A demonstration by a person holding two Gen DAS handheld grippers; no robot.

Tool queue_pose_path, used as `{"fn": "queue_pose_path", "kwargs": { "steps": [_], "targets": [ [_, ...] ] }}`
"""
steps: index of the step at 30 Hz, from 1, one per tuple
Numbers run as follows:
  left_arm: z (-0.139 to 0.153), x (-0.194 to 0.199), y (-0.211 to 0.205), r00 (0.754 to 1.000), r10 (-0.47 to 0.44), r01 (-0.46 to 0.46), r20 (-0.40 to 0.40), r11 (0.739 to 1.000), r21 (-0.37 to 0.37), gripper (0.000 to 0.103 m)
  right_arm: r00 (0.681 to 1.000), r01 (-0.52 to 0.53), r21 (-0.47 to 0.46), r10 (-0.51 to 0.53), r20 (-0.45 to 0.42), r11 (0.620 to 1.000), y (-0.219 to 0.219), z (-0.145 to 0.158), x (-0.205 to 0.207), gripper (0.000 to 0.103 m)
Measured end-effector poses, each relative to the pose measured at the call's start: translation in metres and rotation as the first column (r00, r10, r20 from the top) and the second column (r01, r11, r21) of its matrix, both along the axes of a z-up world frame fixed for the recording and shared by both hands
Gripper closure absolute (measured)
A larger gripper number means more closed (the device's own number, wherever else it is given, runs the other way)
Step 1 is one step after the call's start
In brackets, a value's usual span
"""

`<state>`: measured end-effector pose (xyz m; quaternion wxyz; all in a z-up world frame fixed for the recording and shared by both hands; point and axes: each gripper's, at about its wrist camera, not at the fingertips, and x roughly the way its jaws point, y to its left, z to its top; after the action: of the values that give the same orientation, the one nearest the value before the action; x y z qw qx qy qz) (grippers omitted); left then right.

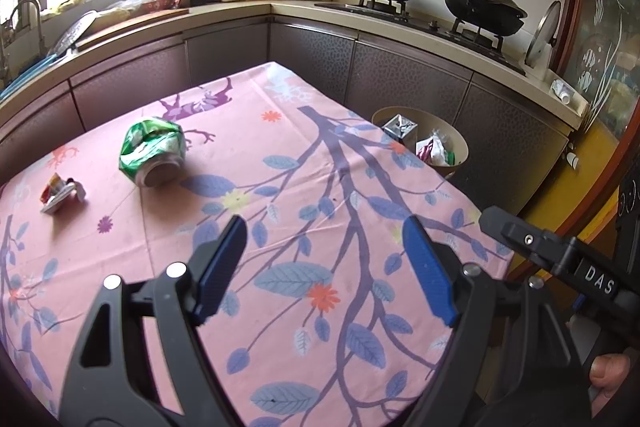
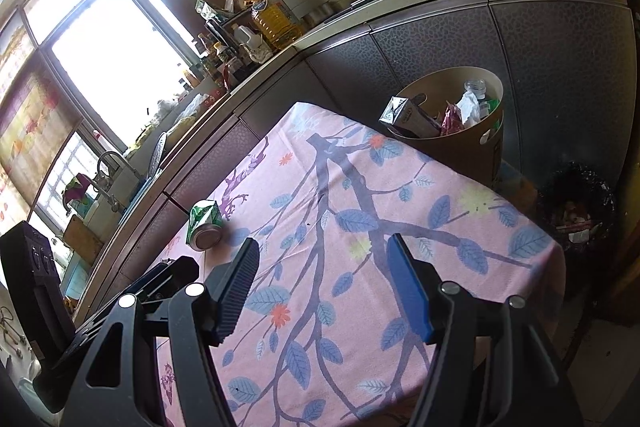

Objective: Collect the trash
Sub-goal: 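Move both grippers back over the table toward the green can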

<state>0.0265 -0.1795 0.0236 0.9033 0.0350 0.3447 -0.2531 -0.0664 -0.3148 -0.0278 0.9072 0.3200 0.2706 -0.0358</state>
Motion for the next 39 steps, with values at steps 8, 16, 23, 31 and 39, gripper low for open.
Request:
{"fn": "queue_pose_path", "kwargs": {
  "steps": [8, 16, 23, 31, 39],
  "targets": [
    [-0.003, 0.000, 0.001, 1.000, 0.000, 0.000, -0.003, 1.000, 0.003, 0.026, 1.000, -0.004, 0.005, 0.004, -0.002, 1.000, 0.001, 0.001, 0.001, 0.040],
    [-0.008, 0.000, 0.005, 1.000, 0.000, 0.000, -0.015, 1.000, 0.005, 0.026, 1.000, -0.019, 0.012, 0.019, -0.002, 1.000, 0.004, 0.000, 0.005, 0.040],
    [-0.009, 0.000, 0.007, 1.000, 0.004, -0.003, -0.027, 1.000, 0.014, 0.026, 1.000, -0.028, 0.037, 0.027, 0.007, 0.999, 0.002, -0.003, 0.007, 0.040],
    [-0.006, 0.002, 0.015, 0.999, 0.021, -0.021, -0.026, 1.000, 0.005, 0.023, 0.999, -0.048, 0.047, 0.048, 0.003, 0.998, 0.006, -0.008, 0.011, 0.040],
    [-0.009, 0.004, 0.017, 0.999, 0.023, -0.022, -0.038, 1.000, 0.009, 0.023, 0.998, -0.062, 0.060, 0.062, -0.003, 0.996, 0.009, -0.012, 0.014, 0.040]
  ]
}}
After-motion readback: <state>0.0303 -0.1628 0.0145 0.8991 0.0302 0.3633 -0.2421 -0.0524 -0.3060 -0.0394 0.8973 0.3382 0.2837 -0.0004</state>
